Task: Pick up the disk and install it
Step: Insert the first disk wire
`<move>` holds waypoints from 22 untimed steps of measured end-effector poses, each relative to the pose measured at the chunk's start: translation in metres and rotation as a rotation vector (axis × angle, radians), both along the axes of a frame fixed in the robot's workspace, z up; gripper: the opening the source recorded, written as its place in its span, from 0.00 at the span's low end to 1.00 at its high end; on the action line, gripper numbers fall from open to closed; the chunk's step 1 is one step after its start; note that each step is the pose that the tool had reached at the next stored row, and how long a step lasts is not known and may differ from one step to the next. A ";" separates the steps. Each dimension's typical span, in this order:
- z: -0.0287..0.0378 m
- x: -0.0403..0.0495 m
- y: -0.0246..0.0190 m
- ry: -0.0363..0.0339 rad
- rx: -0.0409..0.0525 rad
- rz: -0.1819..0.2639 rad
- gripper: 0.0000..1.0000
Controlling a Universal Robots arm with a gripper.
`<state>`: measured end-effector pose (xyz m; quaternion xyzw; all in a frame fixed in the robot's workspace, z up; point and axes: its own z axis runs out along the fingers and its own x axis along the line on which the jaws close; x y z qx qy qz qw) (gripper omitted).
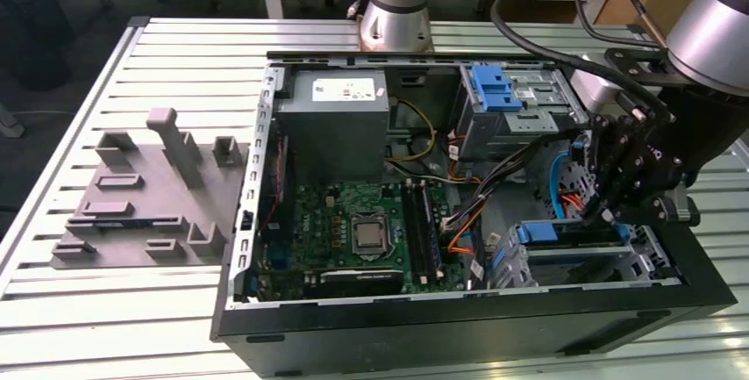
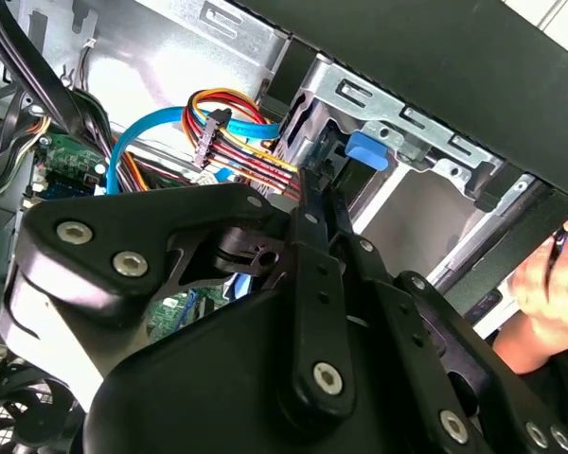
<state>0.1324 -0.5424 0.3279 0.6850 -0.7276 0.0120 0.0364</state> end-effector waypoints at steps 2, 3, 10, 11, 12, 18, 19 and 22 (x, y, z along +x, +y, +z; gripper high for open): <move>0.0000 0.0000 0.0000 0.0000 0.0001 0.000 0.16; 0.0002 -0.0001 0.0000 0.0003 0.0009 0.000 0.18; 0.0109 0.0000 0.0000 0.0000 0.0001 0.000 0.24; 0.0119 0.0000 0.0000 0.0000 0.0001 0.000 0.24; 0.0119 0.0000 0.0000 0.0000 0.0004 0.000 0.22; 0.0121 0.0000 0.0000 0.0000 0.0002 0.000 0.11; 0.0121 0.0000 0.0000 0.0000 0.0002 0.000 0.11; 0.0123 0.0000 0.0000 0.0000 0.0001 0.000 0.11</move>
